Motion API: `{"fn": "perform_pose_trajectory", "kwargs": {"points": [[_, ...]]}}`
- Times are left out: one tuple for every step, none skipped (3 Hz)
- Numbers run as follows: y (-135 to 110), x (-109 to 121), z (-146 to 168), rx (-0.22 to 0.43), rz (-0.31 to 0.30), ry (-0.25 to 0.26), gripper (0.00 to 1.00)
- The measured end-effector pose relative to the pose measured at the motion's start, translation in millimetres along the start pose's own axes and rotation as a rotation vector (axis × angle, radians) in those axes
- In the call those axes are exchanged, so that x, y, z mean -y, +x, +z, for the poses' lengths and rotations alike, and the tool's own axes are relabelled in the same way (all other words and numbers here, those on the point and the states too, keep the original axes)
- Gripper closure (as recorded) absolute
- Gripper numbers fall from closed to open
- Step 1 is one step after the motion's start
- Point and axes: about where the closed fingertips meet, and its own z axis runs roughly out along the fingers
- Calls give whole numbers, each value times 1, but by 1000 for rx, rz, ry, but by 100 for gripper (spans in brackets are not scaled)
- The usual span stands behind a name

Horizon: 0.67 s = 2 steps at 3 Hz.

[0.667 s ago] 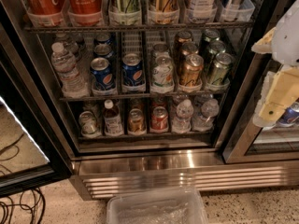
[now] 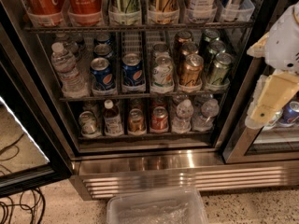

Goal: Pick water bottle from bottom shelf of fridge

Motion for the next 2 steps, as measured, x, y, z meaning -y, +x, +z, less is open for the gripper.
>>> {"fn": "perform_pose_trajectory", "kwargs": {"points": [[-8, -17, 39, 76, 88, -31, 0], [-20, -39, 103, 157, 183, -81, 0]]}}
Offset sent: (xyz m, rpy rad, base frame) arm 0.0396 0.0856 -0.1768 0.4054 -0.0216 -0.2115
